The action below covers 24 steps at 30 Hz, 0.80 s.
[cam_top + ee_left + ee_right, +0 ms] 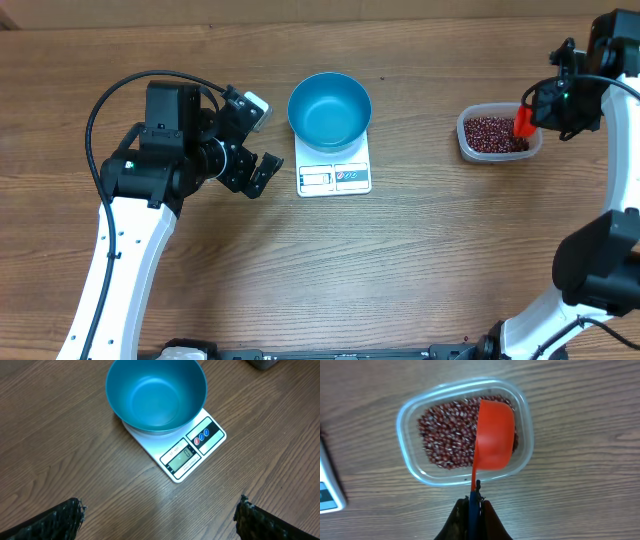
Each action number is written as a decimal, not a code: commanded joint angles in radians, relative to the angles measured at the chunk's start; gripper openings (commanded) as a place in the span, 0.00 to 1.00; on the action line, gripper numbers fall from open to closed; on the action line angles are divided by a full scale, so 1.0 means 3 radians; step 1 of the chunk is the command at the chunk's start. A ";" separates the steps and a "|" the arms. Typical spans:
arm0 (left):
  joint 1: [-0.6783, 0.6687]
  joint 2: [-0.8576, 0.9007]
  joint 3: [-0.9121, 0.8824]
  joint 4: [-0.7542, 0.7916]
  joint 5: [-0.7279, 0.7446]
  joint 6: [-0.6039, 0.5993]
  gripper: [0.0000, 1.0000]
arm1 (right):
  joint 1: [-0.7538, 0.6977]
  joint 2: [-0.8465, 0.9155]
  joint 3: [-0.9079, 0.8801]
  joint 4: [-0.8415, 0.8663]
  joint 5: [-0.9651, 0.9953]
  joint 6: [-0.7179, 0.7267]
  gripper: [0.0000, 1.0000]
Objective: Scoop item into bowl and weigh 150g on scale
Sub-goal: 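Drag the red scoop through the beans with the right gripper to fill it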
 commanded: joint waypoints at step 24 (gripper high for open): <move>0.0011 0.0024 -0.0005 0.0008 0.0000 0.0090 1.00 | -0.0001 0.0380 -0.0468 0.0284 -0.0607 -0.0062 0.04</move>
